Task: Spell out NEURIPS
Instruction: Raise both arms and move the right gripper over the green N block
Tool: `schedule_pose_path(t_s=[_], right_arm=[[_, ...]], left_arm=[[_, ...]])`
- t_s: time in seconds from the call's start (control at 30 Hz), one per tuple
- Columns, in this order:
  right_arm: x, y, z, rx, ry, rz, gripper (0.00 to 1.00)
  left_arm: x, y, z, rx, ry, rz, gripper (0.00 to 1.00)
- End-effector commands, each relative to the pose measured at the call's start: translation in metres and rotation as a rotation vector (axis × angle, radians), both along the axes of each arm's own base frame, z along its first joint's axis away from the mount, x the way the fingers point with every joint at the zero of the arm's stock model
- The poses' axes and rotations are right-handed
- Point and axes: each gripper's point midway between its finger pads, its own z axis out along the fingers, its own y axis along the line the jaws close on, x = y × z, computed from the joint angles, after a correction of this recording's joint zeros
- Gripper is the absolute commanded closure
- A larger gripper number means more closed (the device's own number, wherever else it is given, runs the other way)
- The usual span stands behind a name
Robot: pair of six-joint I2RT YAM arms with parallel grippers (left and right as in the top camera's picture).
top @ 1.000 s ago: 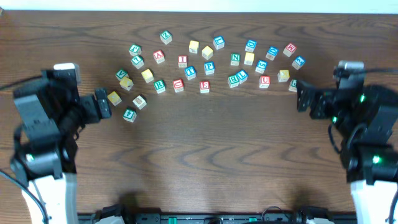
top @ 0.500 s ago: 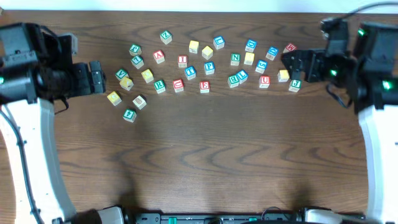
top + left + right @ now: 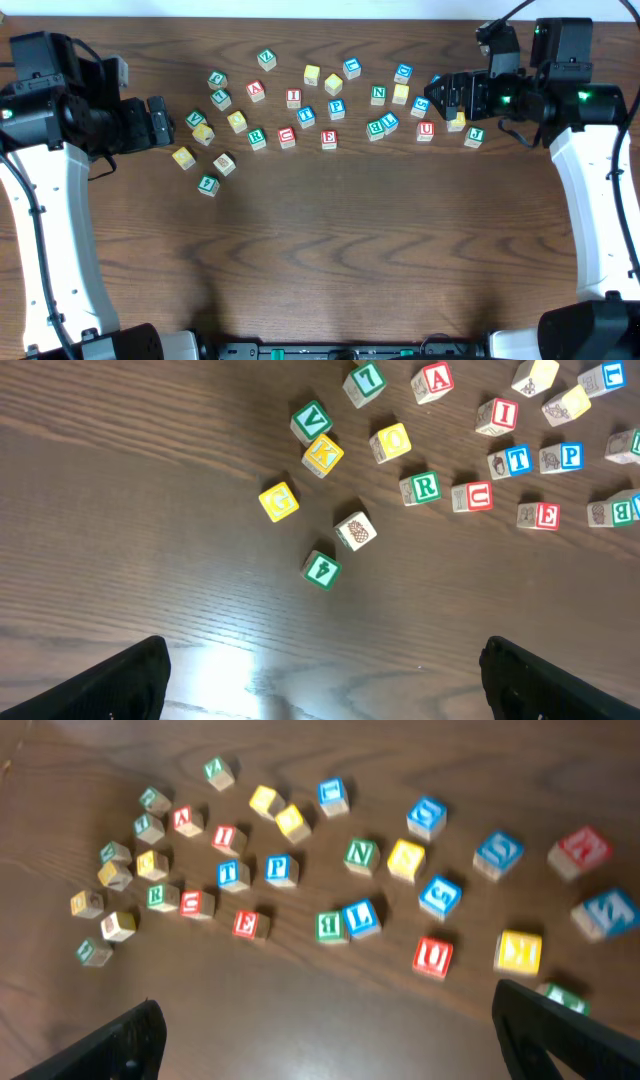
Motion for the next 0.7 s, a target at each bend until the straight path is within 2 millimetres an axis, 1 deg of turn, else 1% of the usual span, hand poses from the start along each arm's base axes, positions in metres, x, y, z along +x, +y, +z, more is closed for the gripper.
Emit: schedule_pose_path(t_s=[0.0, 0.13, 0.27, 0.33, 0.4, 0.5, 0.57, 0.63, 0.67], right_arm=[[0.009, 0.021, 0.011, -0.060, -0.059, -0.010, 0.01], [0.022, 0.045, 0.014, -0.153, -0.085, -0.087, 0.01], [0.048, 0.074, 0.019, -0.178, -0.058, -0.101, 0.05], [0.063, 0.086, 0.018, -0.175, -0.030, -0.097, 0.09], [0.077, 0.096, 0.013, -0.177, 0.003, -0.094, 0.11], [0.098, 0.103, -0.004, -0.191, 0.051, -0.130, 0.15], [0.109, 0.105, -0.020, -0.197, 0.077, -0.155, 0.17], [0.118, 0.110, -0.042, -0.200, 0.107, -0.162, 0.18], [0.121, 0.111, -0.052, -0.205, 0.121, -0.161, 0.22]], left_arm=[[0.001, -0.001, 0.011, -0.026, -0.027, 0.035, 0.02], [0.006, 0.000, 0.014, -0.021, -0.050, 0.035, 0.02], [0.007, 0.000, 0.014, -0.021, -0.052, 0.035, 0.02], [0.007, 0.000, 0.014, -0.021, -0.051, 0.035, 0.02], [0.007, 0.000, 0.014, -0.021, -0.051, 0.035, 0.02], [0.006, 0.000, 0.013, -0.022, -0.048, 0.036, 0.02], [0.005, 0.000, 0.013, -0.022, -0.046, 0.036, 0.03], [0.005, -0.001, 0.013, -0.022, -0.045, 0.036, 0.02], [0.005, -0.001, 0.013, -0.023, -0.044, 0.036, 0.02]])
